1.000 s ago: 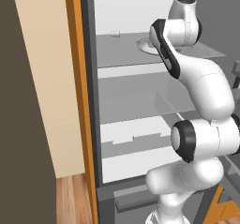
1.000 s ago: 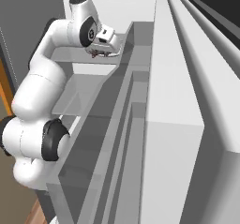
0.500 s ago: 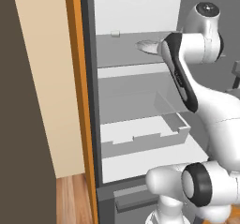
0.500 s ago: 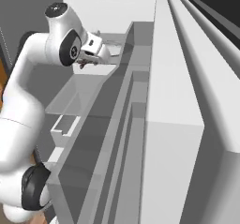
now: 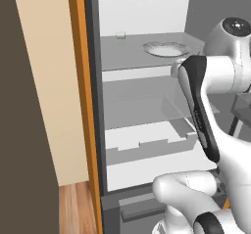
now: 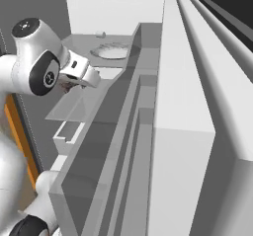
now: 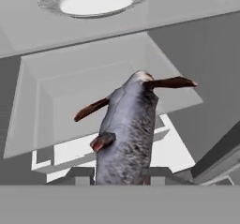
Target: Retrieve the fish from the fridge and place it on the saucepan with marinade on the stove.
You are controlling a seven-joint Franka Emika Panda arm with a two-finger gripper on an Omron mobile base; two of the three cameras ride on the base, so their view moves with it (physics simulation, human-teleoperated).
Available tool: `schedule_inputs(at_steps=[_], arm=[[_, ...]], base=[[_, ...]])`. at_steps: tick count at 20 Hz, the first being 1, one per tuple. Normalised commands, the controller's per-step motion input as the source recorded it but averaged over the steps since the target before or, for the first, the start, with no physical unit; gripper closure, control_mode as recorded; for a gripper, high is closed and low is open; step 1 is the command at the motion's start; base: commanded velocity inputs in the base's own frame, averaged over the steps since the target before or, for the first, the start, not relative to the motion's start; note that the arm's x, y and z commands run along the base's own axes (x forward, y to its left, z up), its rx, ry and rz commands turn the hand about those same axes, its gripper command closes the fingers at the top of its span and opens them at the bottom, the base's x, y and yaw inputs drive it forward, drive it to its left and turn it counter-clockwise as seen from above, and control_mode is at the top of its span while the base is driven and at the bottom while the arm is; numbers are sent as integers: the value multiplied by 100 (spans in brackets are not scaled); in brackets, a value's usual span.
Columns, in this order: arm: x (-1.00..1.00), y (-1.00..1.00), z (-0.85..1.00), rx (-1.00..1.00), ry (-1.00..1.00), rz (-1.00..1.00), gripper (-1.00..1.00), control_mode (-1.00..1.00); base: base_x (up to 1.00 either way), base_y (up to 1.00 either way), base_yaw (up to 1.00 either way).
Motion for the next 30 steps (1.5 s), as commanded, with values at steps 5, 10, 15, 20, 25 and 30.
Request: schedule_inputs(at_steps=[5, 10, 15, 20, 25, 30], arm=[[-100, 32, 0, 0, 12, 3, 100, -100], [-74, 12, 0, 0, 16, 9, 100, -100], [-47, 7, 0, 0, 16, 7, 100, -100], [-21, 0, 0, 0, 12, 6, 100, -100], [-9, 0, 0, 0, 1, 5, 100, -100], [0, 0, 0, 0, 0, 1, 100, -100]], base=[[0, 0, 0], [0, 0, 0], [0, 0, 0], [0, 0, 0], [0, 0, 0], [0, 0, 0]])
